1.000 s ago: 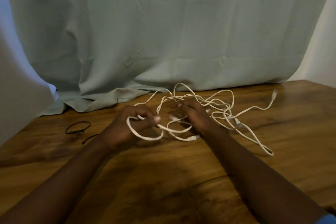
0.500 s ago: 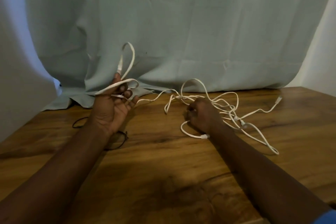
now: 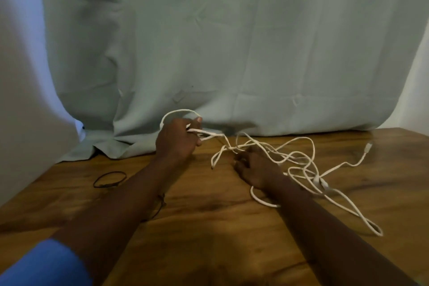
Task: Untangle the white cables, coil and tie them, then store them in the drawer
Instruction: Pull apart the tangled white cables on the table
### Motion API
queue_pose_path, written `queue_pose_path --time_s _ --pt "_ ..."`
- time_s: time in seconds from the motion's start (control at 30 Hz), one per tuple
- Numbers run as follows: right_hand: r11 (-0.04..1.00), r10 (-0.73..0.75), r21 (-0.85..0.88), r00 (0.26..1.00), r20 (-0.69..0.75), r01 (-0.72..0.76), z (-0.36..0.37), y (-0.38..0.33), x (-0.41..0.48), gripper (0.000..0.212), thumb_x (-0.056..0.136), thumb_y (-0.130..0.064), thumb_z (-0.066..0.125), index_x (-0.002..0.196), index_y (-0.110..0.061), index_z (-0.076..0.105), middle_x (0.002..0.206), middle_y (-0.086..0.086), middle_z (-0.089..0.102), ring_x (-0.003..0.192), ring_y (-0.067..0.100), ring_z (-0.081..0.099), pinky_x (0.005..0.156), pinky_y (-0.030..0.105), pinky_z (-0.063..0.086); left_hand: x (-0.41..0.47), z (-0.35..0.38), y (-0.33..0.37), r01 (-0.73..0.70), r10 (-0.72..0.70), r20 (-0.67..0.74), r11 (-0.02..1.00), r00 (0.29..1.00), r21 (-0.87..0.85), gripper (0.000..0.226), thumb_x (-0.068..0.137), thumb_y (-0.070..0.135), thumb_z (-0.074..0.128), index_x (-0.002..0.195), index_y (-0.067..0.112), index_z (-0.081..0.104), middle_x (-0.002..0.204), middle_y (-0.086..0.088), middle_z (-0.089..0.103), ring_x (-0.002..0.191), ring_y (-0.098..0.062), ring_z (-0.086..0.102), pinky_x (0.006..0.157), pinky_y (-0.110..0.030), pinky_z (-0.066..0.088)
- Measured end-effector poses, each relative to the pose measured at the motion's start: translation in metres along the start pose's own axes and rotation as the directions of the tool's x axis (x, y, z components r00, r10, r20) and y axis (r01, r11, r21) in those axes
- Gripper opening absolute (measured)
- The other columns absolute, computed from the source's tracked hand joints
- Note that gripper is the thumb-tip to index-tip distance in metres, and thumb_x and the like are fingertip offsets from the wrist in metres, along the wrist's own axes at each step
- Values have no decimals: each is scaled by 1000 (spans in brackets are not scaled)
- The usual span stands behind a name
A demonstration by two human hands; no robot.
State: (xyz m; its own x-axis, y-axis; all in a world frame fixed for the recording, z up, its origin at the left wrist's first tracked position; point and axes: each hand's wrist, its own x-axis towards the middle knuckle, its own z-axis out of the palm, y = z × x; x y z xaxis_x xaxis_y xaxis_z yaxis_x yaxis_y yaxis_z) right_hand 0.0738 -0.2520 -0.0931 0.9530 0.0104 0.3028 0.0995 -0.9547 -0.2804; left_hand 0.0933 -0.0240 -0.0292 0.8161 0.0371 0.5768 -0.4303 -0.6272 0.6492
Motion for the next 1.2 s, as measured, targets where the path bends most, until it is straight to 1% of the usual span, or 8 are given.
queue_pose_path --time_s 0.17,0.37,0.57,0.7,0.8,0.93,1.1,1.2 --pt "991 36 130 998 -42 -30 7 11 1 32 94 -49 56 107 -23 68 120 -3 59 112 25 61 98 43 51 36 61 0 -124 92 139 962 986 244 36 98 56 58 106 28 79 109 -5 77 108 -28 69 77 -32 44" --pt "982 52 183 998 -38 -44 14 13 6 29 89 -49 57 101 -24 64 112 -2 63 108 24 63 94 39 52 60 107 -2 -3 -133 359 936 924 353 60 79 78 63 68 19 67 74 -2 68 75 -21 66 61 -30 45" --pt "980 -28 194 992 -120 51 7 7 2 29 85 -32 65 113 -24 66 113 5 68 107 28 63 92 40 53 65 129 12 157 -170 510 985 843 69 22 76 29 84 61 22 71 54 2 69 56 -7 62 50 -21 43" --pt "983 -60 167 993 -99 76 8 4 1 67 84 -33 61 147 -32 39 140 7 56 124 34 51 103 49 46 69 141 7 216 -224 464 974 857 72 38 40 48 72 63 17 73 73 -7 74 78 -23 72 65 -37 52" --pt "984 -39 172 996 -80 52 5 3 0 67 86 -32 62 149 -30 37 143 7 53 128 33 47 106 46 44 69 141 12 275 -278 469 958 838 76 48 48 54 87 72 14 78 75 -4 77 75 -22 73 67 -36 55" --pt "972 1 234 995 -102 23 4 3 -1 66 81 -35 66 142 -32 42 136 3 58 126 30 49 105 45 45 73 149 17 270 -298 460 954 837 127 23 74 30 87 74 11 73 78 -9 71 73 -22 65 64 -30 46" --pt "987 150 67 986 -68 -145 3 2 0 74 90 -50 56 151 -18 31 151 9 42 141 33 32 114 51 29 70 155 11 264 -307 417 951 855 159 49 68 61 85 79 15 71 82 -9 72 82 -24 70 64 -30 46" --pt "977 214 32 975 -67 -213 5 4 1 69 95 -57 47 150 -17 37 156 12 36 146 35 26 116 52 25 67 150 14 267 -292 343 956 893 121 47 71 59 82 82 15 73 88 -10 75 84 -25 70 63 -30 45"
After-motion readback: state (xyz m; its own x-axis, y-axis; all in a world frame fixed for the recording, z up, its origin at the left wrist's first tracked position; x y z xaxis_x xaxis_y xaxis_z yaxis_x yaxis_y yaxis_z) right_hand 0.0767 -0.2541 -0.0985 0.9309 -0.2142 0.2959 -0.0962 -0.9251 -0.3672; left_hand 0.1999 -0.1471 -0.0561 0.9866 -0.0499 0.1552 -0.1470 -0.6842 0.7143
